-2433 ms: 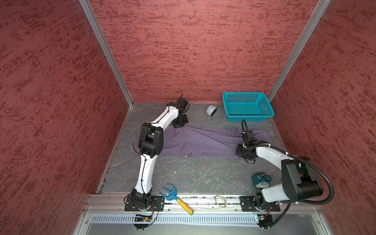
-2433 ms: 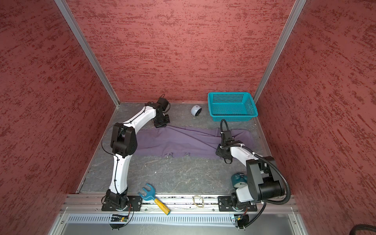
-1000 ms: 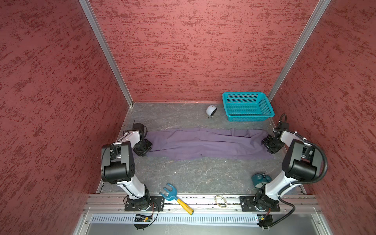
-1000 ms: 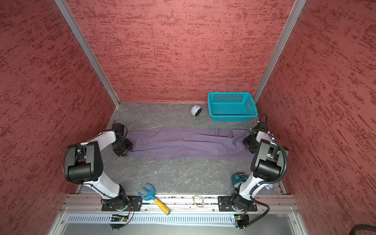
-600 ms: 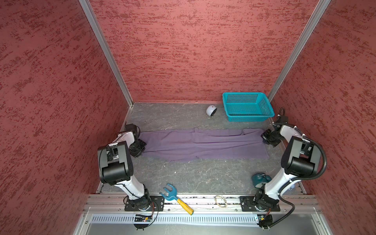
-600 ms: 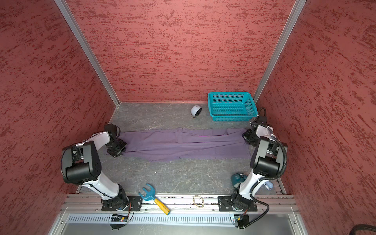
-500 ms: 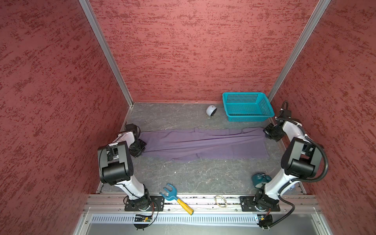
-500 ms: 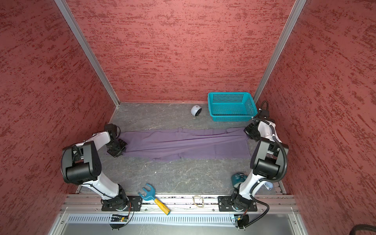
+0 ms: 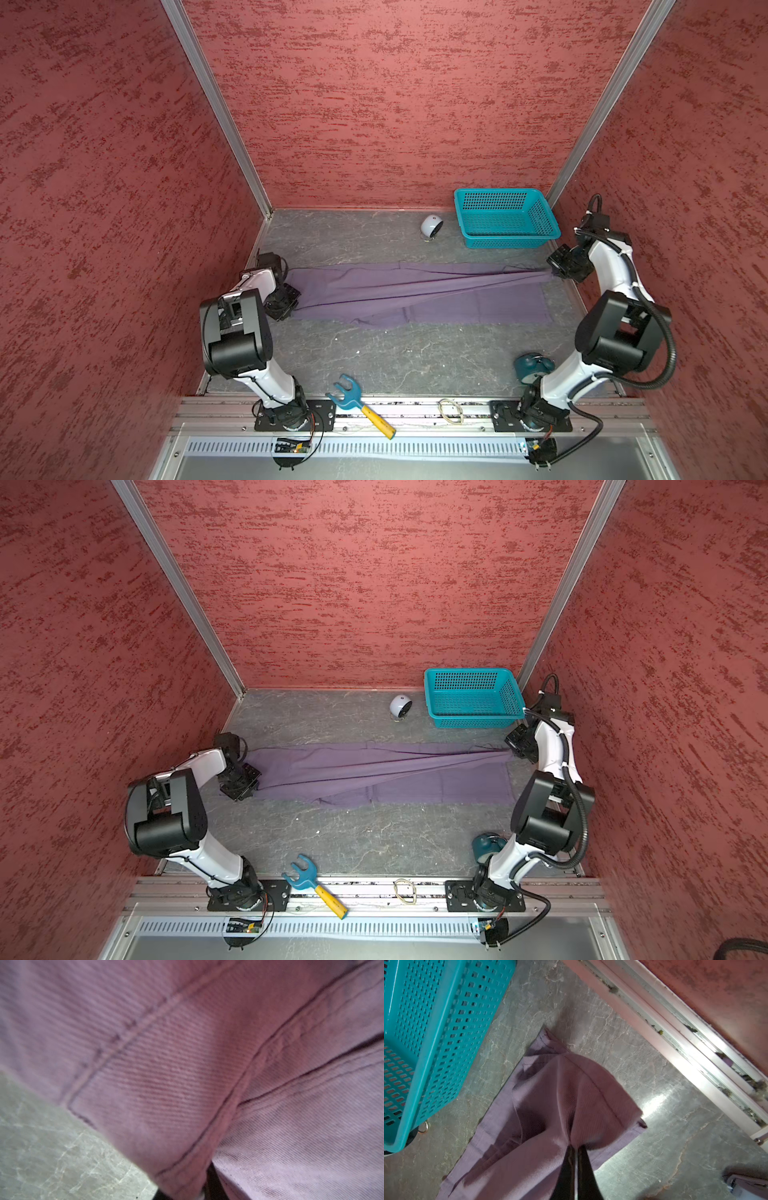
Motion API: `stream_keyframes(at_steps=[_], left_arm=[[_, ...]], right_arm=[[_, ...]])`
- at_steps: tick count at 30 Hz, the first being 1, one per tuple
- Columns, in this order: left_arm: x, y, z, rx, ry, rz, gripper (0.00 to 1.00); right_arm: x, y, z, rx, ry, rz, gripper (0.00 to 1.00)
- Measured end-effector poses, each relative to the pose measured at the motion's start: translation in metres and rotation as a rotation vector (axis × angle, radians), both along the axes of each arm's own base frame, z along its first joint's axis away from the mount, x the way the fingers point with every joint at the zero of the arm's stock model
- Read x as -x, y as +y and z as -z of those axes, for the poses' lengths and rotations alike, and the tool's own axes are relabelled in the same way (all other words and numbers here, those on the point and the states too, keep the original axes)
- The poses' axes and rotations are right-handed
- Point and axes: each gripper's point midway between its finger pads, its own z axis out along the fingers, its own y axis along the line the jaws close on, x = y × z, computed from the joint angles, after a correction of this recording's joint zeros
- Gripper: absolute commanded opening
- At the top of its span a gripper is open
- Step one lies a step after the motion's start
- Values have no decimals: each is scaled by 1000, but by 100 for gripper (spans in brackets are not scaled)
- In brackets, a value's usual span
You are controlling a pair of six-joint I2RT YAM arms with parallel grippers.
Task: Fold and stack the trousers
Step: Smooth out the trousers at the center of the table.
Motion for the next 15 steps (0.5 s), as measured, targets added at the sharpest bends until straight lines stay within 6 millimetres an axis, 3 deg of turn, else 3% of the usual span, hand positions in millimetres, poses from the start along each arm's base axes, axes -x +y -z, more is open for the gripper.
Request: stream_keyframes(at_steps=[4, 6, 9, 12, 15], left_arm=[[-2, -7, -3, 34, -17, 3, 18], [-3, -11, -6, 55, -31, 7, 18], [-5, -14, -8, 73, -45, 10, 18], [-5, -14, -8, 68, -48, 10, 18], [-1, -8, -4, 46, -36, 0, 18]], right_arm=[[-46, -12, -40, 8, -102, -9, 0], [-65, -10, -73, 18, -185, -30, 0], [-78, 1, -121, 38, -308, -81, 0], [-67, 14, -145, 70, -385, -112, 0], [-29, 21, -124, 97, -391, -84, 0]])
